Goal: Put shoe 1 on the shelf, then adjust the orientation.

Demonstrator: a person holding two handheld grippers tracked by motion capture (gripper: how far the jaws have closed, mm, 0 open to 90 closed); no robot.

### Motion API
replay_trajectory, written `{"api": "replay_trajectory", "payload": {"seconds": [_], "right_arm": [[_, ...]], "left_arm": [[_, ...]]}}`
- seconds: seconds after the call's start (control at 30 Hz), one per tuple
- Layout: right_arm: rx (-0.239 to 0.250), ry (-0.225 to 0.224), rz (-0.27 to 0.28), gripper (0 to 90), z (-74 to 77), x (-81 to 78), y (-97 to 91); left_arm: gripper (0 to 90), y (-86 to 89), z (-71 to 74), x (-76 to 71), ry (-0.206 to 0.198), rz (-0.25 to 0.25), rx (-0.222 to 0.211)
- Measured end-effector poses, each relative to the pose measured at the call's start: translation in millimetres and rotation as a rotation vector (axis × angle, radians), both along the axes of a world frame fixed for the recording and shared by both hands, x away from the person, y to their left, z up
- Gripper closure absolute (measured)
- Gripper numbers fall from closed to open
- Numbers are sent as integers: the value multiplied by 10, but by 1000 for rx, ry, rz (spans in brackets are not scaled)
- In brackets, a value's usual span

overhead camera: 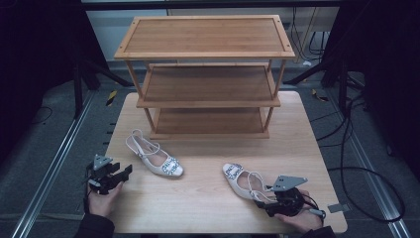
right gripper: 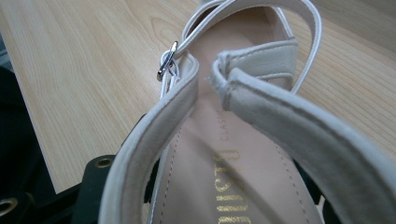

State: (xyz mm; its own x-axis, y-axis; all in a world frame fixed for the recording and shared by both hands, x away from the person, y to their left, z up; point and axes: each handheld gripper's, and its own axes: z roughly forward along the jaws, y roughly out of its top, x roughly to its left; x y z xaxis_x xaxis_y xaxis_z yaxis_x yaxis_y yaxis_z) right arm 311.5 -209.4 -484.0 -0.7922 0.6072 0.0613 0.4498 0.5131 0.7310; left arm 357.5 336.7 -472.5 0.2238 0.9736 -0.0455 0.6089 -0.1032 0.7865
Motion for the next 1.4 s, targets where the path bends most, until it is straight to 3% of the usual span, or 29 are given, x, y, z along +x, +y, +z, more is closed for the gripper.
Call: {"api": "replay_trajectory", "payload": {"seconds": [0.17,0.37,0.53,0.77,0.93,1.4], "right_arm": [[39,11,-52,395,21,27,37],[120,-41,-147,395,129,113,160],[145,-64,-200,395,187,222,283],[153,-90,-279,395,274,600,616],[155,-91,-305,395,266,791,796],[151,-106,-450,394,121,1451,1243]], "left_arm": [[466,7,-9,5,2,5,-4],[466,25,-11,9,3,9,-6],[465,16,-3,3,-4,8,-3],[465,34,-1,-1,-7,12,-11],[465,33,1,-1,-7,11,-15],[458,37,18,-15,-20,16,-12]]}}
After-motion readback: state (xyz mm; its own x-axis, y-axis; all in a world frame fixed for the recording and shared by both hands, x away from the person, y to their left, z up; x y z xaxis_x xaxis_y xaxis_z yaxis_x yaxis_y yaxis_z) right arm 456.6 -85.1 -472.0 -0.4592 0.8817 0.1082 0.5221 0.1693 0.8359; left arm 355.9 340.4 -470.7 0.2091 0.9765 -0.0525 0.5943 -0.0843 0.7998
